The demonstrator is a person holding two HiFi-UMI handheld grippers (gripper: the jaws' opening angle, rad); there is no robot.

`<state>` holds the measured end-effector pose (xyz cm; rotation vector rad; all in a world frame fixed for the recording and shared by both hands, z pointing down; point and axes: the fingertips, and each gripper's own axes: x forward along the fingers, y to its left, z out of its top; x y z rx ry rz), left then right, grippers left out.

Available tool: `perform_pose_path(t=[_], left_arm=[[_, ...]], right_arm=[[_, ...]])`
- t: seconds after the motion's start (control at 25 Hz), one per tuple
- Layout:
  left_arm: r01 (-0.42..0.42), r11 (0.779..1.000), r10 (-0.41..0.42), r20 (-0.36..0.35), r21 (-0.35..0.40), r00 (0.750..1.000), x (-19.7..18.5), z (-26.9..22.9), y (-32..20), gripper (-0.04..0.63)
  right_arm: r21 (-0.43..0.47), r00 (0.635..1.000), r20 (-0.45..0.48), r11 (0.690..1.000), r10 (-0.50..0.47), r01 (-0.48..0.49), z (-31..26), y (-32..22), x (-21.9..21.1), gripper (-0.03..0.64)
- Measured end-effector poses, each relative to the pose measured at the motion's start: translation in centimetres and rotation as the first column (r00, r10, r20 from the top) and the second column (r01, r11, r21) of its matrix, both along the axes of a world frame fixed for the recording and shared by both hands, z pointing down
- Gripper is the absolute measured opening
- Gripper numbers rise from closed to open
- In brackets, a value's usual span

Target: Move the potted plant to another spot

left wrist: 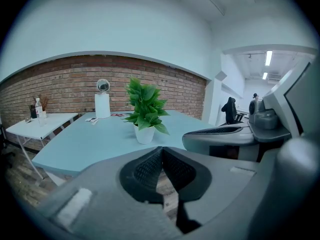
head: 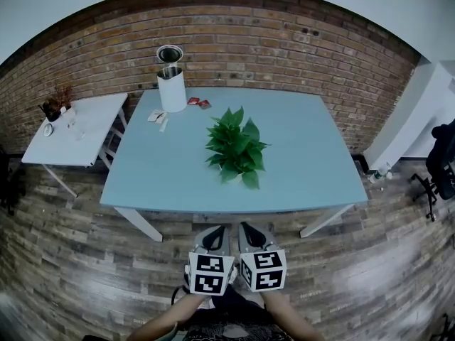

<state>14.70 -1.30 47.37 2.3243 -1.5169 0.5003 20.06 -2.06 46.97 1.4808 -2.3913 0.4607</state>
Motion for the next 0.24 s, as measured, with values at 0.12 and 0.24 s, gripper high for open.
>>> perform_pose_path(t=[0.12, 0.24], left_arm=[[0.001, 1.0, -0.001, -0.002, 0.002, 1.0, -0.23, -0.07, 0.04, 0.0], [-0.001, 1.0, 0.001, -0.003, 0.004, 1.0, -0.36, -0.07, 0.09, 0.0]], right_arm=[[0.001, 1.0, -0.001, 1.0, -0.002, 0.002, -0.06, 0.13, -0.26, 0.005], [-0.002, 1.0, -0.002, 1.0, -0.001, 0.001, 0.06, 0.21, -0.35, 0.006]])
